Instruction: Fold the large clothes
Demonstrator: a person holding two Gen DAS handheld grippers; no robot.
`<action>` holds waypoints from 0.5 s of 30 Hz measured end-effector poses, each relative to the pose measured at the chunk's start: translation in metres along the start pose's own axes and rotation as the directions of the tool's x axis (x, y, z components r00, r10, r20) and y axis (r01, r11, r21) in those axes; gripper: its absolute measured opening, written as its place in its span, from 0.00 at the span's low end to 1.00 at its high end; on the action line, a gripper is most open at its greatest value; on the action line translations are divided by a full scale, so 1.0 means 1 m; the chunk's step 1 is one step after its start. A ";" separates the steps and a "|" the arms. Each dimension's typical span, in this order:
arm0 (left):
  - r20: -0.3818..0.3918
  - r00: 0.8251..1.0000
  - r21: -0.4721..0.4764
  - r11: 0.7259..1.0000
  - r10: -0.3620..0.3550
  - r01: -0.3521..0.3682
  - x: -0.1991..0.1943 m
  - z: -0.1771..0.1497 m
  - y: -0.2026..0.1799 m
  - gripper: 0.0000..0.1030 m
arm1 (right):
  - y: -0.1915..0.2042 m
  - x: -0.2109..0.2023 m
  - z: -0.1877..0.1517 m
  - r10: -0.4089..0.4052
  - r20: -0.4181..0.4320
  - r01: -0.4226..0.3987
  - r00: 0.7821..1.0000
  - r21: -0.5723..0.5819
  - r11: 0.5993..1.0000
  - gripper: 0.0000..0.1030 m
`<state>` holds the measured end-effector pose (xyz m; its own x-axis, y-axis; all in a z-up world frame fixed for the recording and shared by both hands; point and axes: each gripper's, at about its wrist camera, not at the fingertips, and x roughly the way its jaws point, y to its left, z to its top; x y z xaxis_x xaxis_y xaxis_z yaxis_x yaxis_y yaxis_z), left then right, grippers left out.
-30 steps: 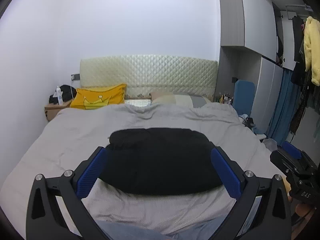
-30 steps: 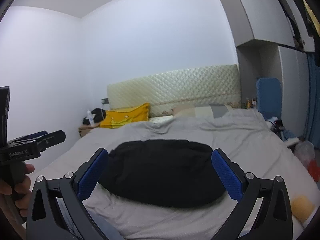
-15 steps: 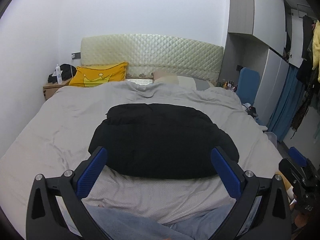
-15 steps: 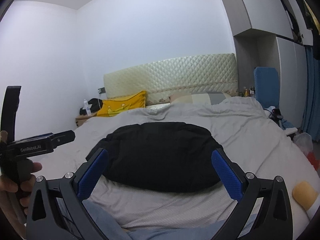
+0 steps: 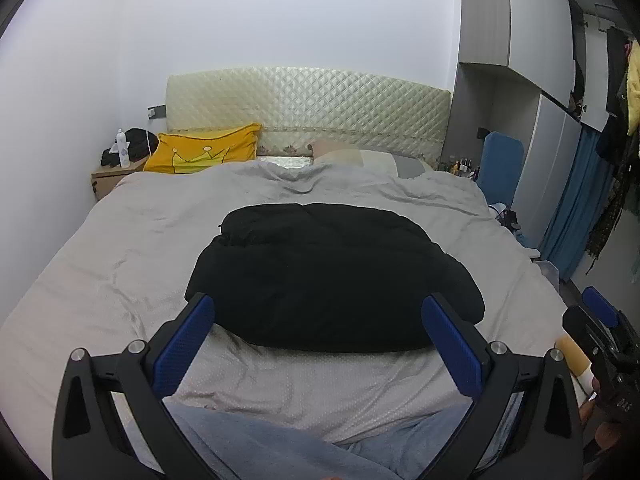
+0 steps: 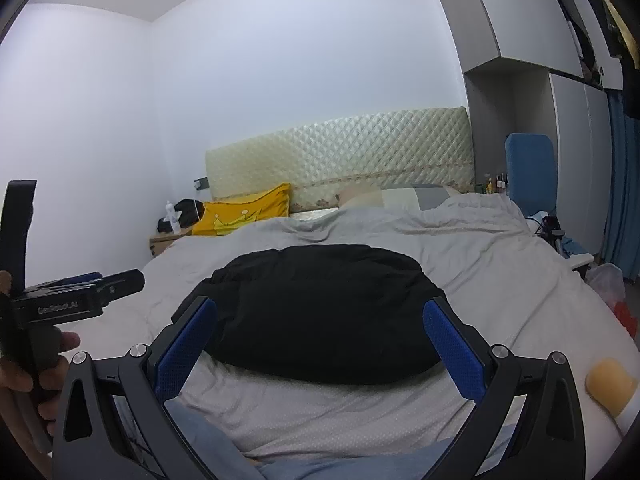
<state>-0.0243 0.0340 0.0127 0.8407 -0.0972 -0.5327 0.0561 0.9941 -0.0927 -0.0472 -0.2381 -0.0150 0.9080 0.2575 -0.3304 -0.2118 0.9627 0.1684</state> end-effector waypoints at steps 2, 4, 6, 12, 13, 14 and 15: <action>0.000 1.000 -0.006 1.000 -0.009 0.009 -0.001 0.000 0.001 1.00 | 0.000 0.000 0.000 -0.002 -0.002 0.002 1.000 0.000 1.000 1.00; -0.002 1.000 -0.008 1.000 -0.013 0.013 -0.001 0.000 0.001 1.00 | 0.000 0.000 0.000 -0.005 -0.007 0.005 1.000 0.004 1.000 1.00; -0.002 1.000 -0.007 1.000 -0.011 0.011 -0.001 -0.001 0.001 1.00 | 0.000 -0.001 -0.001 -0.007 -0.007 0.007 1.000 0.004 1.000 1.00; 0.003 1.000 0.000 1.000 0.018 -0.018 -0.001 -0.003 0.001 1.00 | 0.001 0.000 -0.001 -0.012 -0.011 0.012 1.000 0.002 1.000 1.00; 0.002 1.000 0.000 1.000 0.018 -0.018 0.000 -0.003 0.000 1.00 | 0.001 0.001 -0.001 -0.014 -0.013 0.014 1.000 0.001 1.000 1.00; -0.001 1.000 -0.003 1.000 0.016 -0.016 0.001 -0.003 0.001 1.00 | 0.001 0.001 -0.001 -0.012 -0.013 0.012 1.000 0.002 1.000 1.00; -0.003 1.000 -0.004 1.000 0.014 -0.014 0.001 -0.003 0.001 1.00 | 0.002 0.001 -0.001 -0.010 -0.013 0.010 1.000 0.003 1.000 1.00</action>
<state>-0.0249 0.0349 0.0093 0.8398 -0.0838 -0.5364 0.0424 0.9951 -0.0890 -0.0472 -0.2363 -0.0155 0.9053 0.2486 -0.3444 -0.2012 0.9651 0.1677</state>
